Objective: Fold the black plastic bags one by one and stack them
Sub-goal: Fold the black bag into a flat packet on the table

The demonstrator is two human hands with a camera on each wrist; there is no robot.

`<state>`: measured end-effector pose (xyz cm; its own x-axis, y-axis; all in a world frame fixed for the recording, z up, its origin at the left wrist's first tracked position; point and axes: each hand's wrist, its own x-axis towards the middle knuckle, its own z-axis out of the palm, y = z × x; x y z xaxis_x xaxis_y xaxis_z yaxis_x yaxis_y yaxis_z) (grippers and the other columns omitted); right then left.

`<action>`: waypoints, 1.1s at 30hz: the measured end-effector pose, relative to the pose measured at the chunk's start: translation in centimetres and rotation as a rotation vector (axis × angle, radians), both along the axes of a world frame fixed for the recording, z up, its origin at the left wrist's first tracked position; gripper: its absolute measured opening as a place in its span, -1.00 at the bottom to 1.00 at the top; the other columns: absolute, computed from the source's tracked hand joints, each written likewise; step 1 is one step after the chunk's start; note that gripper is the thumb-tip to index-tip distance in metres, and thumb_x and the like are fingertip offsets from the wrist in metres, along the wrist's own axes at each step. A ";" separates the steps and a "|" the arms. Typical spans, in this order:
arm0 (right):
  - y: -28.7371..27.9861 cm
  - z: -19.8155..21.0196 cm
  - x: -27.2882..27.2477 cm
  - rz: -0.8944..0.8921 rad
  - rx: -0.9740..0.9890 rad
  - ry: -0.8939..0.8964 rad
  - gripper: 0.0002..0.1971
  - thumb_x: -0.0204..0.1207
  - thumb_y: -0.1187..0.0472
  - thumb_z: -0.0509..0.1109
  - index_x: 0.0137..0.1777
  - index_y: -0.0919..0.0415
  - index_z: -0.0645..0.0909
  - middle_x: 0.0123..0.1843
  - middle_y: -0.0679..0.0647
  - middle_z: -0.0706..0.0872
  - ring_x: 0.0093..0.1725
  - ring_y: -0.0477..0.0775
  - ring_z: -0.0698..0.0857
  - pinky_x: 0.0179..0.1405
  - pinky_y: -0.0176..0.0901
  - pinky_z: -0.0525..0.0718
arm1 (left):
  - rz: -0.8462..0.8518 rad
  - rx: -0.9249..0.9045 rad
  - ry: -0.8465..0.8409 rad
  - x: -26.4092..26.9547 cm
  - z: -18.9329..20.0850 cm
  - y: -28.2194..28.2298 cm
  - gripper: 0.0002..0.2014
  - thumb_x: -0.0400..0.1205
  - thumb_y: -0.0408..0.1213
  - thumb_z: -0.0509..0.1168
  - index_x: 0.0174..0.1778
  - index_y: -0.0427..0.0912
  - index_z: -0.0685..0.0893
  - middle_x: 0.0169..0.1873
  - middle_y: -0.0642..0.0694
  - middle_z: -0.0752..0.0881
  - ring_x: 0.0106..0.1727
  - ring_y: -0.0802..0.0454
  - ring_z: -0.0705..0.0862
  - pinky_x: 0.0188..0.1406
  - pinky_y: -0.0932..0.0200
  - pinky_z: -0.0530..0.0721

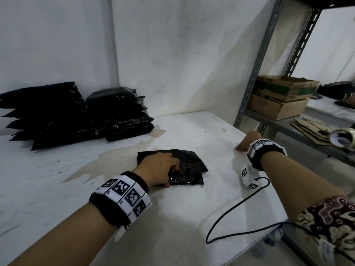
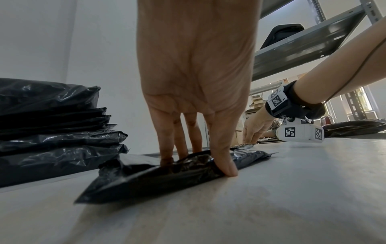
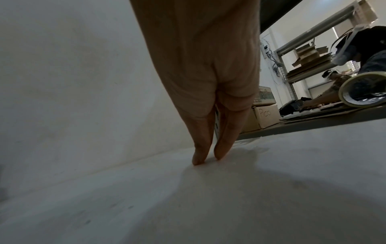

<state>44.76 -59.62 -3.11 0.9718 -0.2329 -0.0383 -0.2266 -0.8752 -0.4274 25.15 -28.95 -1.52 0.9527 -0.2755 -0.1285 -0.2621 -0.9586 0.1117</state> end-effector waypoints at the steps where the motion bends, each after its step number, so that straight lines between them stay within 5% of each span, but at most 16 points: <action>1: 0.0 -0.1 -0.1 -0.002 0.010 0.001 -0.48 0.33 0.31 0.63 0.27 0.47 0.60 0.26 0.39 0.65 0.28 0.35 0.64 -0.39 -0.29 0.41 | -0.001 0.000 -0.001 0.0 0.0 0.0 -0.48 0.44 -0.17 0.53 0.30 0.04 0.54 0.17 0.02 0.52 0.22 0.00 0.52 -0.06 0.18 0.47; 8: 1.0 0.4 -0.1 0.099 -0.180 0.019 -0.58 0.47 0.28 0.50 0.28 0.48 0.60 0.29 0.40 0.64 0.30 0.37 0.62 0.01 -0.06 0.51 | 0.001 0.006 -0.004 -0.1 0.0 0.0 -0.48 0.44 -0.17 0.53 0.30 0.04 0.53 0.18 0.02 0.52 0.23 -0.01 0.51 -0.01 0.15 0.51; 13: 2.0 1.4 -0.5 0.208 -0.308 0.048 -0.62 0.64 0.18 0.36 0.30 0.49 0.58 0.34 0.32 0.64 0.34 0.25 0.62 0.17 -0.11 0.54 | 0.000 0.002 -0.006 0.0 -0.1 0.0 -0.49 0.43 -0.16 0.53 0.28 0.04 0.54 0.16 0.03 0.52 0.22 0.00 0.52 -0.04 0.18 0.48; 22: 2.6 1.3 -0.7 0.262 -0.446 0.048 -0.55 0.61 0.06 0.39 0.34 0.41 0.58 0.40 0.27 0.58 0.38 0.20 0.58 0.26 -0.10 0.54 | -0.005 -0.005 -0.011 0.0 -0.1 0.1 -0.50 0.42 -0.17 0.54 0.26 0.02 0.54 0.16 0.02 0.53 0.21 0.01 0.53 -0.02 0.14 0.52; 33: 1.9 1.0 -0.3 0.215 -0.370 0.056 -0.47 0.67 0.05 0.31 0.50 0.42 0.43 0.52 0.29 0.44 0.49 0.22 0.48 0.36 -0.11 0.45 | -0.004 -0.018 -0.002 0.1 -0.2 0.1 -0.50 0.42 -0.18 0.54 0.25 0.02 0.54 0.15 0.03 0.52 0.20 0.00 0.52 -0.03 0.16 0.49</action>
